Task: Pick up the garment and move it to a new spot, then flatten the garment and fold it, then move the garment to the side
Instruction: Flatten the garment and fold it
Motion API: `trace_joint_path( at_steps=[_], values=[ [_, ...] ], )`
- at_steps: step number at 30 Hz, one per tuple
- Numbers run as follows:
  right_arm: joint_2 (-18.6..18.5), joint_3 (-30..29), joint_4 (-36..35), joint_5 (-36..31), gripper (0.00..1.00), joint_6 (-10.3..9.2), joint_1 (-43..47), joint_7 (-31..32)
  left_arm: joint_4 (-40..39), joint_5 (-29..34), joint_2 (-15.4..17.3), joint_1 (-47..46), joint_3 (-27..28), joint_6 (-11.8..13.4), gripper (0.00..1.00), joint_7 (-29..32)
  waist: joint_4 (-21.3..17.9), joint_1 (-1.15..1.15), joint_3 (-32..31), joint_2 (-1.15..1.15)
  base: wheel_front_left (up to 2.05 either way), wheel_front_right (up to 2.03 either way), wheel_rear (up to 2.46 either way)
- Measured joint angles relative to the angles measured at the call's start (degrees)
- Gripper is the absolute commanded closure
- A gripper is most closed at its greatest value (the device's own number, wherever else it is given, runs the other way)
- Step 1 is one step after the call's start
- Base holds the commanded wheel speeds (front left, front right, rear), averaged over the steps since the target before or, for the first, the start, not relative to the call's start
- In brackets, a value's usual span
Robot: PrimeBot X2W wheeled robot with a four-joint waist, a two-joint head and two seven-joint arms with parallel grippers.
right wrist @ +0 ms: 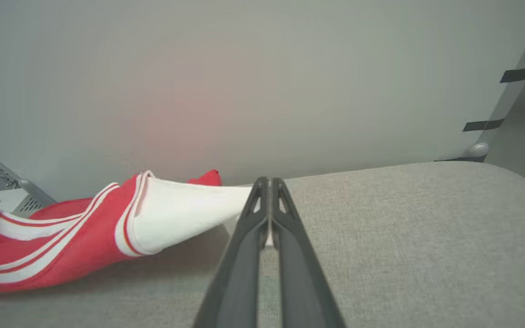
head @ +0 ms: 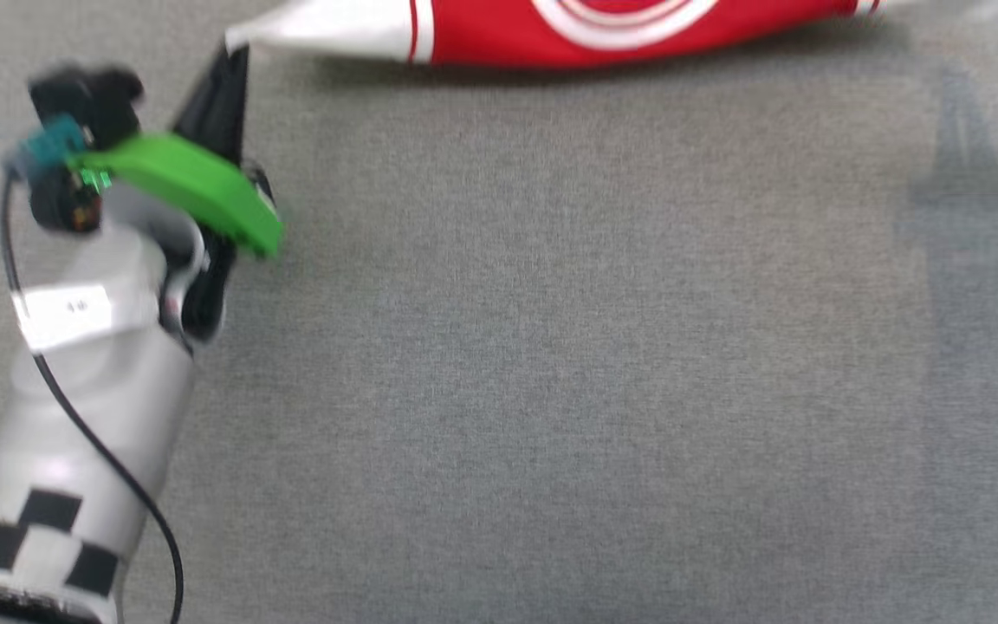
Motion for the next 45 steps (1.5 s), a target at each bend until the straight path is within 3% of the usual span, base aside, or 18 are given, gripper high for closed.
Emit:
trace_joint_path(
  at_steps=[10,22,29,45],
  values=[
    [-0.49,-1.47,-8.48,5.95,1.0,0.0,21.63,1.16,-1.83,-4.16,0.94,17.56,0.32,0.0,1.0,-0.02,-0.15,0.0,-8.86,0.0,0.0,0.0,0.0],
    [1.35,-6.98,-15.79,4.82,1.0,0.01,39.63,5.11,-2.86,-6.09,0.88,31.27,0.51,0.57,1.0,0.1,-0.23,0.0,-17.65,0.0,0.0,0.0,0.0],
    [2.16,-9.55,-20.79,2.9,1.0,0.01,48.45,13.1,-5.83,-8.08,3.25,38.88,1.51,1.32,1.0,1.41,-0.66,0.0,-22.36,0.0,0.0,0.0,0.0],
    [6.53,-19.84,-37.96,0.37,1.0,0.0,66.68,38.1,-23.17,-11.31,9.72,52.58,-1.46,5.2,1.0,14.93,-0.75,0.0,-25.47,0.0,0.0,0.0,0.0]
  ],
)
